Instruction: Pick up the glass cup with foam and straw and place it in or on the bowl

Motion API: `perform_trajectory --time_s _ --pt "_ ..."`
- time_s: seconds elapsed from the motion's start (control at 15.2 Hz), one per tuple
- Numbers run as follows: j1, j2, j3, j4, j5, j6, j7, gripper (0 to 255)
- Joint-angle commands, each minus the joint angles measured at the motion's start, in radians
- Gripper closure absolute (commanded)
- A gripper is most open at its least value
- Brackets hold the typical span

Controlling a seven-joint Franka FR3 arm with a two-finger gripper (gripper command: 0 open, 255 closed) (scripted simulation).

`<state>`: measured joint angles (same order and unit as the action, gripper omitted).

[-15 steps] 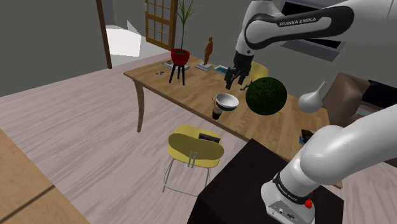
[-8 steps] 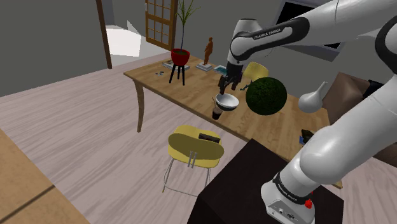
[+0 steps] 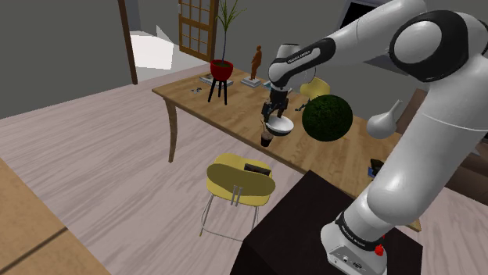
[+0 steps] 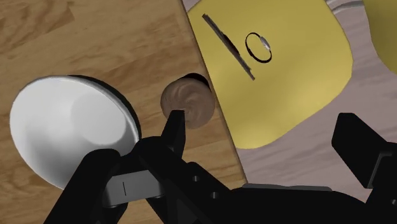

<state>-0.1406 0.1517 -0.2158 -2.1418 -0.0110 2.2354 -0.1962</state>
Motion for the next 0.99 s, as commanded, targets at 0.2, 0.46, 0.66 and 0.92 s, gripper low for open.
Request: perform_trajectory --time_s 0.2,0.46,0.66,0.92 --pt "-0.040 0.194 -0.003 0.135 0.050 0.036 -0.056 0" --pt "-0.078 0.350 0.004 0.262 0.083 0.048 -0.090 0" --pt "-0.104 0.453 0.011 0.357 0.100 0.045 -0.107 0" --pt "-0.109 0.487 0.017 0.350 0.107 0.085 -0.111 0"
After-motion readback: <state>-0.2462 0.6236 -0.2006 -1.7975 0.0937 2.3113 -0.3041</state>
